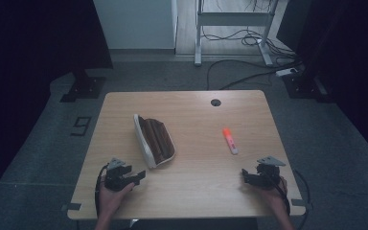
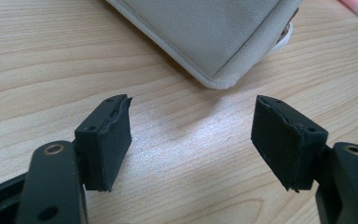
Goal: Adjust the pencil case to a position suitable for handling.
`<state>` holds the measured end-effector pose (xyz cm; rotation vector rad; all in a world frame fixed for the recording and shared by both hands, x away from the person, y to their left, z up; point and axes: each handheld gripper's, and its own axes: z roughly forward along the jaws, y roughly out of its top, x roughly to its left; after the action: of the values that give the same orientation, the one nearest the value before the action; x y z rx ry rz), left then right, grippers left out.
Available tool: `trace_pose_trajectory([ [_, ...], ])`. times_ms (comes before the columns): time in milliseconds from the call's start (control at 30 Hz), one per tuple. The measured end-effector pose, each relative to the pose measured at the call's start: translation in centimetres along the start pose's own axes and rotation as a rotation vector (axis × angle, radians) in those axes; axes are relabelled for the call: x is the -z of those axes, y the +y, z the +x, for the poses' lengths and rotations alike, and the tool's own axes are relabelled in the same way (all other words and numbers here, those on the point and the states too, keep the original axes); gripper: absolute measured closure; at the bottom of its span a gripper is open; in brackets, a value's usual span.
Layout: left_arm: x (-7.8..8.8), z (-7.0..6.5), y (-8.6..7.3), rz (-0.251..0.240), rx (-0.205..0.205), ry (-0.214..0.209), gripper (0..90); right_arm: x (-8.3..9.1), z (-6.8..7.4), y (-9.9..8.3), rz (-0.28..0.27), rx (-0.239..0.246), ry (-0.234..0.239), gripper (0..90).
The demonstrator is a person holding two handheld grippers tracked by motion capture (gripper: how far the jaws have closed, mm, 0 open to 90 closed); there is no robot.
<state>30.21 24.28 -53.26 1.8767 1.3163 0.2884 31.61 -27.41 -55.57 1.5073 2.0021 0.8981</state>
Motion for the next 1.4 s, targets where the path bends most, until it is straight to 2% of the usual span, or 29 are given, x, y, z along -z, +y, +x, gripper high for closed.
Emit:
trace_pose_trajectory([
  [367,-0.2,-0.6,0.3,0.002,-0.009,-0.008,28.6,0.1,0.0,0.0,-0.002,-0.005,-0.006,13.4],
  [567,0.2,-0.7,0.4,-0.019,-0.006,-0.012,28.7,0.1,0.1,0.0,-0.004,-0.012,-0.013,14.4],
  [700,0.7,-1.1,0.5,-0.063,0.006,-0.007,30.6,0.1,0.1,0.0,-0.005,-0.011,-0.012,14.7],
  [900,1.4,-2.0,1.0,-0.091,0.009,-0.011,31.0,0.1,0.1,0.0,-0.006,-0.01,-0.009,15.2],
  [1233,2.7,-3.1,3.7,-0.167,0.05,-0.002,29.5,0.0,0.1,0.0,-0.007,-0.006,-0.005,15.8],
  [1400,2.2,-4.1,5.7,-0.169,0.041,0.012,28.1,0.0,0.1,0.1,-0.008,-0.005,-0.006,15.9],
])
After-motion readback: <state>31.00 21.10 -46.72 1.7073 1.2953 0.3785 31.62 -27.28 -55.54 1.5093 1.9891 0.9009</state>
